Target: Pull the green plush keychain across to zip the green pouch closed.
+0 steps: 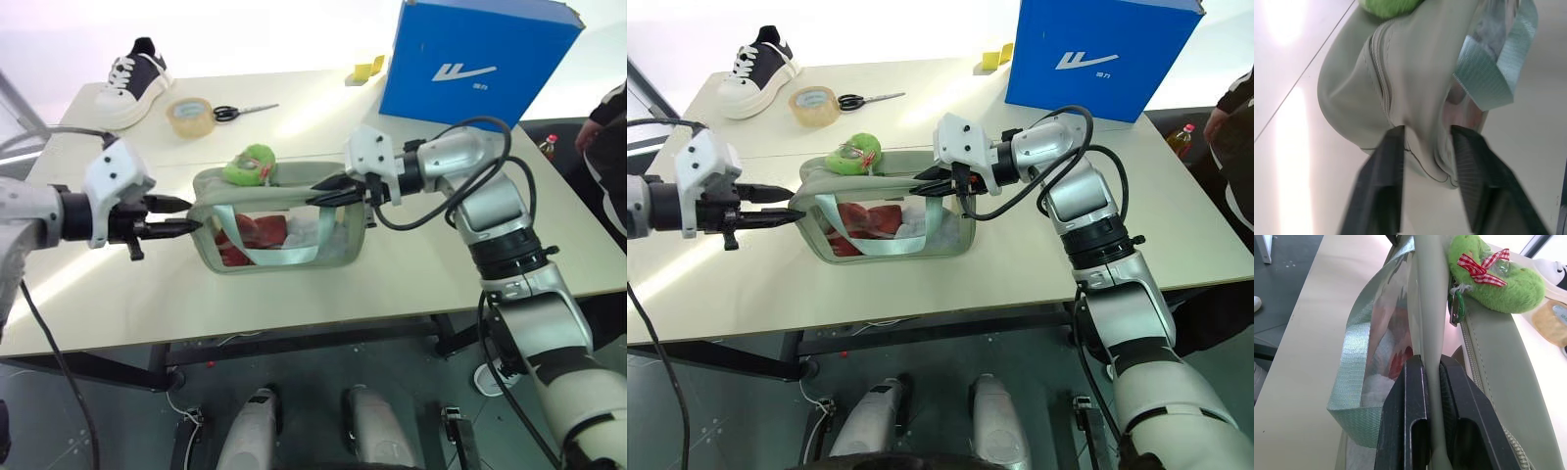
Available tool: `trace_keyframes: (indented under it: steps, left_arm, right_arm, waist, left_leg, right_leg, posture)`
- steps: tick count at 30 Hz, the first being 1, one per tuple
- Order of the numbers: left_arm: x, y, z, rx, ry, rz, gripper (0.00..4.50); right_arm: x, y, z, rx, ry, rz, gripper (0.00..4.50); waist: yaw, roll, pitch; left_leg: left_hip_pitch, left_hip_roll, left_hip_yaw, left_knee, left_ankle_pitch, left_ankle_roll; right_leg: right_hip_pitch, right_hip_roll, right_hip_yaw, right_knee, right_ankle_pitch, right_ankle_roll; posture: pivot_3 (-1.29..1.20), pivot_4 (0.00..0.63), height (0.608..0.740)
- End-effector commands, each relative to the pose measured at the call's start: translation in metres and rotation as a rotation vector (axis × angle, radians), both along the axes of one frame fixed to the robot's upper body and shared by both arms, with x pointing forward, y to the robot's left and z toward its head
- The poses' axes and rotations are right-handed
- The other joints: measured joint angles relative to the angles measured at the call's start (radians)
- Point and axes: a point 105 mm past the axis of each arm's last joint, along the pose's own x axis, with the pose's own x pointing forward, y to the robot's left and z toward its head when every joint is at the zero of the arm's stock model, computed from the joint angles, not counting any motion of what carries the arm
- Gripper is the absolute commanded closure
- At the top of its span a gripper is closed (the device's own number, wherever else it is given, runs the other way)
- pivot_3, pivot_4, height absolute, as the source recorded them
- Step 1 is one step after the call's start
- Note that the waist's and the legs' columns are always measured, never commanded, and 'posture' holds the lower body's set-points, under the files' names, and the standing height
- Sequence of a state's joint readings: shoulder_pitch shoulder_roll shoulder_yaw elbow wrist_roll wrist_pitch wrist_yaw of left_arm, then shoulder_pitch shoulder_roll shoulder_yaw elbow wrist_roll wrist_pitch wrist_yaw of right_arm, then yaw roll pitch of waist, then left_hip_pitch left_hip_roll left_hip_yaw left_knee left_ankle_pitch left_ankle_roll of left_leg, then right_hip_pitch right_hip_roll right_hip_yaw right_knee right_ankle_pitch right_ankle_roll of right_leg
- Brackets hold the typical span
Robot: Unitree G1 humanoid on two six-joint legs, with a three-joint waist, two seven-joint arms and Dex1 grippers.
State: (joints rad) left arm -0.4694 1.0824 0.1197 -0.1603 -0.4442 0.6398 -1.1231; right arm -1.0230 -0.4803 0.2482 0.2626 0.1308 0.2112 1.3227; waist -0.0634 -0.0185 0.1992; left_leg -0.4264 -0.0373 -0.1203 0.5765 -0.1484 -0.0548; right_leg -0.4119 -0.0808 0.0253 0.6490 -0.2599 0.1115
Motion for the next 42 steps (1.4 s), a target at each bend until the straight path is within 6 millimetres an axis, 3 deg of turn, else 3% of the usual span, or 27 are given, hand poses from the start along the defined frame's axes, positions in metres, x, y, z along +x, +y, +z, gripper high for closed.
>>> trace_keyframes:
  steps: [1, 9, 12, 16, 18, 23, 25, 28, 31, 34, 37, 40, 42]
  left_arm:
    - [0.005, -0.001, 0.009, -0.025, -0.049, 0.001, 4.48]
    - [0.022, 0.012, 0.022, -0.012, -0.141, 0.073, 4.48]
    - [0.021, 0.014, 0.018, 0.017, -0.125, 0.065, 4.50]
    - [0.019, 0.013, 0.011, 0.027, -0.110, 0.054, 4.50]
    - [0.014, 0.011, 0.008, 0.037, -0.092, 0.032, 4.50]
    - [0.011, 0.010, 0.011, 0.026, -0.093, 0.021, 4.50]
    - [0.010, 0.007, 0.013, 0.008, -0.091, 0.007, 4.50]
    - [0.011, 0.006, 0.013, 0.016, -0.095, 0.006, 4.50]
    - [0.013, 0.004, 0.012, 0.018, -0.097, 0.000, 4.50]
    - [0.013, 0.001, 0.013, 0.023, -0.109, -0.005, 4.50]
    - [0.010, 0.001, 0.014, 0.023, -0.111, -0.005, 4.50]
    - [0.009, 0.003, 0.012, 0.023, -0.109, 0.009, 4.50]
    - [0.008, 0.004, 0.011, 0.022, -0.109, 0.013, 4.50]
  right_arm:
    - [-0.004, 0.006, 0.020, 0.027, -0.055, 0.029, 4.50]
    - [0.004, 0.010, 0.028, 0.091, -0.093, -0.024, 4.50]
    - [0.006, 0.012, 0.030, 0.103, -0.092, -0.034, 3.32]
    - [0.001, 0.010, 0.024, 0.056, -0.089, -0.004, 1.29]
    - [0.001, 0.007, 0.031, 0.057, -0.082, -0.001, 0.32]
    - [0.019, 0.024, 0.095, 0.340, 0.035, -0.103, 0.32]
    - [0.030, 0.036, 0.106, 0.407, 0.090, -0.169, 0.32]
    - [0.036, 0.060, 0.096, 0.388, 0.161, -0.189, 0.32]
    - [0.039, 0.079, 0.072, 0.327, 0.216, -0.186, 0.32]
    - [0.050, 0.084, 0.049, 0.272, 0.254, -0.240, 0.32]
    - [0.056, 0.084, 0.039, 0.239, 0.266, -0.272, 0.32]
    - [0.056, 0.084, 0.039, 0.223, 0.271, -0.271, 1.18]
    - [0.055, 0.083, 0.040, 0.223, 0.274, -0.259, 2.17]
  waist:
    - [0.001, 0.000, 0.000]
    - [0.004, 0.000, 0.000]
    - [-0.001, 0.000, 0.000]
    - [-0.002, 0.000, 0.000]
    - [-0.003, 0.000, 0.000]
    - [-0.008, 0.001, 0.001]
    - [-0.006, 0.001, 0.001]
    - [-0.005, 0.000, 0.000]
    - [-0.004, 0.000, 0.000]
    - [-0.003, 0.000, 0.000]
    - [-0.004, 0.000, 0.000]
    - [-0.006, 0.000, 0.000]
    - [-0.007, 0.000, 0.000]
  left_leg:
    - [0.000, 0.000, 0.000, 0.000, 0.000, 0.000]
    - [0.000, 0.000, 0.000, 0.000, 0.000, 0.000]
    - [0.000, 0.000, 0.000, 0.000, 0.000, 0.000]
    - [0.000, 0.000, 0.000, -0.001, 0.000, 0.000]
    - [0.000, 0.000, 0.000, -0.001, 0.000, 0.000]
    - [0.000, 0.000, 0.000, 0.000, 0.000, 0.000]
    - [0.000, 0.001, 0.000, -0.001, 0.000, 0.000]
    - [0.000, 0.001, -0.001, -0.002, 0.000, 0.000]
    - [0.000, 0.000, 0.000, -0.002, 0.000, 0.000]
    - [-0.001, 0.000, -0.001, -0.002, 0.000, 0.000]
    - [-0.001, 0.000, -0.001, -0.002, 0.000, 0.000]
    - [0.000, 0.000, -0.001, -0.002, 0.000, 0.000]
    - [0.000, 0.000, -0.001, -0.002, 0.000, 0.000]
  right_leg:
    - [0.000, 0.000, 0.000, 0.000, 0.000, 0.000]
    - [0.000, 0.000, 0.000, 0.000, 0.000, 0.000]
    - [0.000, 0.000, 0.000, 0.000, 0.000, 0.000]
    - [-0.001, 0.000, 0.000, 0.000, 0.000, 0.000]
    - [-0.001, 0.000, 0.000, 0.000, 0.000, 0.000]
    - [-0.001, 0.000, 0.000, 0.001, 0.000, 0.000]
    - [-0.002, 0.001, 0.000, 0.002, 0.000, 0.000]
    - [-0.002, 0.001, 0.000, 0.001, 0.000, -0.001]
    - [-0.002, 0.000, 0.000, 0.001, 0.000, 0.000]
    - [-0.002, 0.000, 0.000, 0.001, 0.000, 0.000]
    - [-0.002, 0.000, 0.000, 0.001, 0.000, 0.000]
    - [-0.002, 0.000, 0.000, 0.001, 0.000, 0.000]
    - [-0.002, 0.001, 0.000, 0.002, 0.000, 0.000]
  posture:
    - [0.00, 0.150, 0.740]
    - [0.00, 0.150, 0.740]
    - [0.00, 0.150, 0.740]
    - [0.00, 0.150, 0.740]
    - [0.00, 0.150, 0.740]
    - [0.00, 0.150, 0.740]
    - [0.00, 0.150, 0.740]
    - [0.00, 0.150, 0.740]
    - [0.00, 0.150, 0.740]
    - [0.00, 0.150, 0.740]
    - [0.00, 0.150, 0.740]
    - [0.00, 0.150, 0.740]
    - [0.00, 0.150, 0.740]
